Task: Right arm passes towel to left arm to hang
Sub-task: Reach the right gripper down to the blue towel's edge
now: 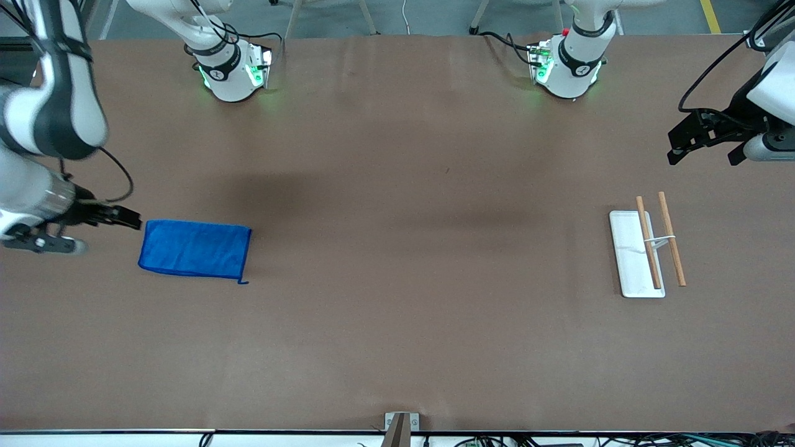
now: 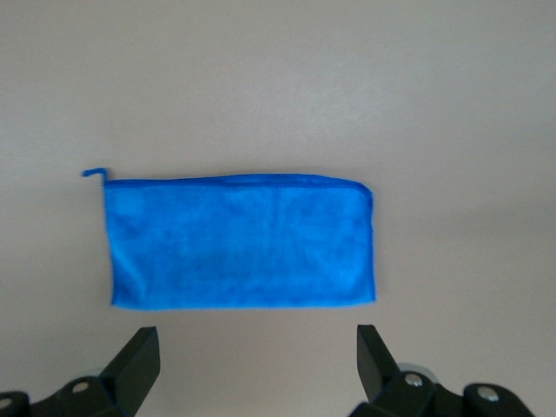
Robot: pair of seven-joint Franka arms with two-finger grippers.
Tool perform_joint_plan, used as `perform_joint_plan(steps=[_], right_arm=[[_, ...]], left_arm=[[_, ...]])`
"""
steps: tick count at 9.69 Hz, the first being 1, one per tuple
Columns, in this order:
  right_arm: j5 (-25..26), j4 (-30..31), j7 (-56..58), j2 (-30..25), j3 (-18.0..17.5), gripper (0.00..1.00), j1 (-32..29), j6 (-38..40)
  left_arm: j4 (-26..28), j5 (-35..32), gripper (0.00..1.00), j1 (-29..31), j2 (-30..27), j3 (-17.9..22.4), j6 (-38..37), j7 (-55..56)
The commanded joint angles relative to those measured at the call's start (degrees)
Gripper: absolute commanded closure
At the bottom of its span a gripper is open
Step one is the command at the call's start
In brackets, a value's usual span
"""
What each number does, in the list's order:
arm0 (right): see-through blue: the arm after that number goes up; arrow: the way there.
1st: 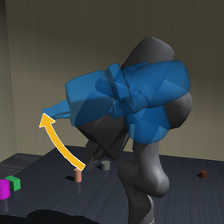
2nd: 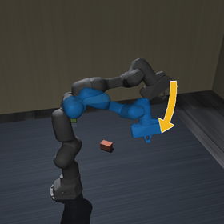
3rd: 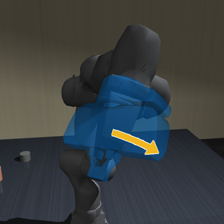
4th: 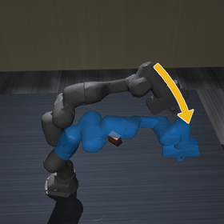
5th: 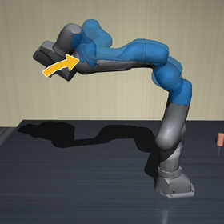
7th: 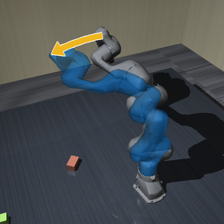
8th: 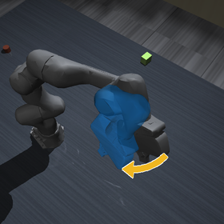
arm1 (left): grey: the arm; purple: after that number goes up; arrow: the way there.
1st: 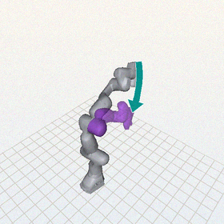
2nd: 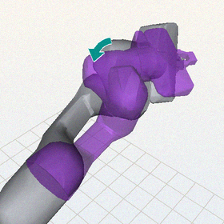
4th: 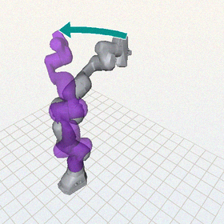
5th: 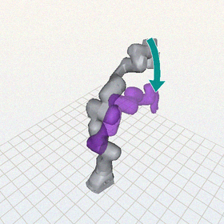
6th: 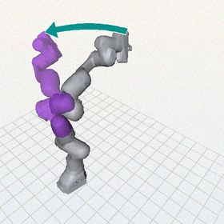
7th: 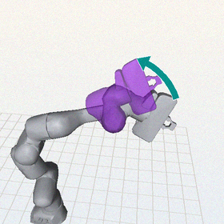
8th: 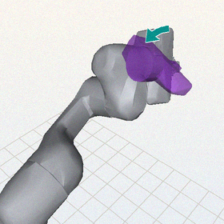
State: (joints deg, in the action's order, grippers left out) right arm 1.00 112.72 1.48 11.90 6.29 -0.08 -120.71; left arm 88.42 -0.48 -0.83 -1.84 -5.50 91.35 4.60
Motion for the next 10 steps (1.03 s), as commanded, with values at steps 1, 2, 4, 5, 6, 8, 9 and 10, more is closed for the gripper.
perform_joint_plan(steps=[1, 2, 4, 5, 6, 8, 9, 10], right_arm=[[0.9, 7.1, 1.3, 4.6, -0.1, 0.00, 0.1, -13.6], [0.9, 10.4, 1.5, 7.2, -0.1, 0.00, 0.1, -22.3], [1.0, 11.7, 1.5, 12.1, 0.0, 0.00, -0.2, -29.5], [1.0, 12.6, 1.5, 12.2, 0.0, 0.00, -0.1, -29.6], [1.0, 13.2, 1.5, 12.8, 0.0, 0.00, 0.3, -30.3], [1.0, 15.2, 1.5, 13.2, -0.1, 0.00, 0.3, -31.0], [1.1, 15.1, 1.6, 13.3, -0.1, 0.02, 0.2, -31.2], [1.2, 15.1, 1.9, 13.3, -0.1, 0.06, 0.1, -31.5]], left_arm=[[0.4, -1.2, 0.00, -0.1, 1.0, -0.2, -0.8, 0.7], [0.4, -1.1, 0.00, -0.1, 1.0, -0.2, -0.8, 0.7], [0.4, -1.2, 0.00, -0.1, 1.0, -0.2, -1.2, 0.7], [0.4, -1.2, 0.00, -0.2, 1.0, -0.2, -1.2, 0.7], [0.4, -1.2, 0.00, -0.2, 1.0, -0.2, -1.1, 0.7], [0.4, -1.1, 0.00, -0.2, 1.1, -0.2, -1.1, 0.7], [0.4, -1.2, 0.00, -0.2, 1.1, -0.2, -1.1, 0.7], [0.4, -1.1, 0.00, -0.2, 1.1, -0.2, -1.1, 0.7]])
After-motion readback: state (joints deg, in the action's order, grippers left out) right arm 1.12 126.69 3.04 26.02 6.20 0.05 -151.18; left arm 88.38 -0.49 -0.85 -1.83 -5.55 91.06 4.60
